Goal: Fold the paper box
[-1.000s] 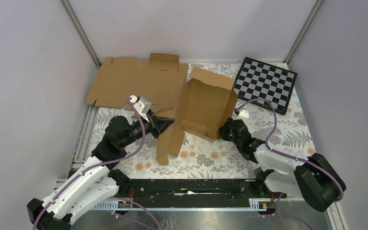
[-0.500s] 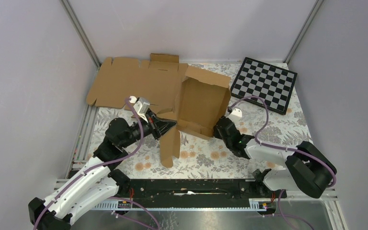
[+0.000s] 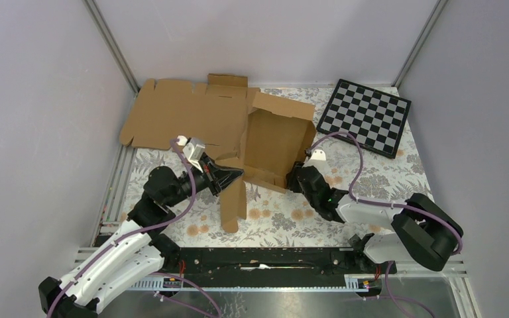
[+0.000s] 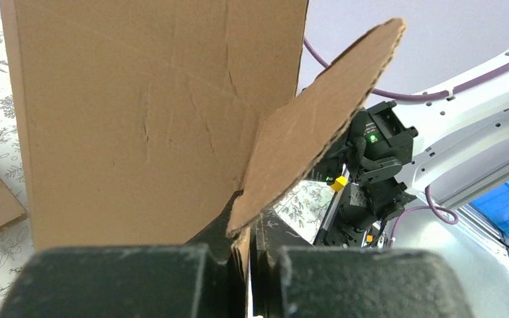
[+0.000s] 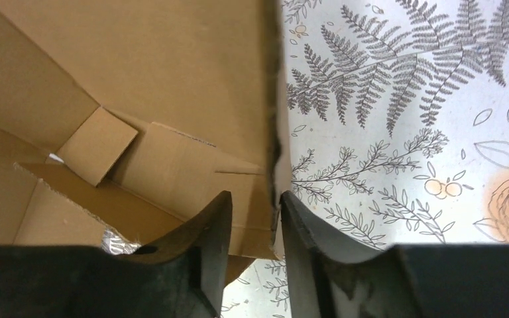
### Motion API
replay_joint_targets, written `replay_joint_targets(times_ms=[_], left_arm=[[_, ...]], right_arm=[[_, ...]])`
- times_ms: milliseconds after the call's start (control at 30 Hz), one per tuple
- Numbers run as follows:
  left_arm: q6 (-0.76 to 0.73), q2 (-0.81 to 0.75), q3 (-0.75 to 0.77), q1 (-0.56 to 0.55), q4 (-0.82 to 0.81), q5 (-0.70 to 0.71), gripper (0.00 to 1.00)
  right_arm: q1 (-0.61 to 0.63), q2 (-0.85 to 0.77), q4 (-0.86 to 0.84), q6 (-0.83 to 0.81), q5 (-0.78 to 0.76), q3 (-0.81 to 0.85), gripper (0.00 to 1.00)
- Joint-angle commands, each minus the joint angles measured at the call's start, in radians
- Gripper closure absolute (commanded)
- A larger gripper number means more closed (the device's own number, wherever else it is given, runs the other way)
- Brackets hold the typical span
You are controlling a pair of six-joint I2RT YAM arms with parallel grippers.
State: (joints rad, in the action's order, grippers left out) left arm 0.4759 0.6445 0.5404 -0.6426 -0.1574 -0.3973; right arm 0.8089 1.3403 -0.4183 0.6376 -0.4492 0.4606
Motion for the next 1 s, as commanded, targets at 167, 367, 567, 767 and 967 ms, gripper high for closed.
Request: replay_joint_targets(times_ms=[167,367,567,767,967], left_arm=[[-0.078,0.004,0.056,-0.006,0.155,-0.036,1.00],[-0.112,0.009,0.075,-0.006,0.219,-0.040,1.00],[-0.117,0.016,0.073,-0.006,0.220,-0.056,1.00],[-0.118,0.019,0.076,-0.006,0.219,-0.060,1.00],[-0.118,0.025,0.079,-0.006,0.219,-0.065,1.00]], right_arm=[[0.013,-0.073,-0.111,-0.167,0.015,-0.027,0.48],[0.010,-0.080,-0.056,-0.241,0.115,-0.012,0.27],[0.000,-0.087,-0.038,-0.316,0.215,-0.015,0.11],[-0.001,-0.039,0.000,-0.400,0.302,0.013,0.04],[-0.001,0.001,0.027,-0.385,0.222,0.050,0.13]])
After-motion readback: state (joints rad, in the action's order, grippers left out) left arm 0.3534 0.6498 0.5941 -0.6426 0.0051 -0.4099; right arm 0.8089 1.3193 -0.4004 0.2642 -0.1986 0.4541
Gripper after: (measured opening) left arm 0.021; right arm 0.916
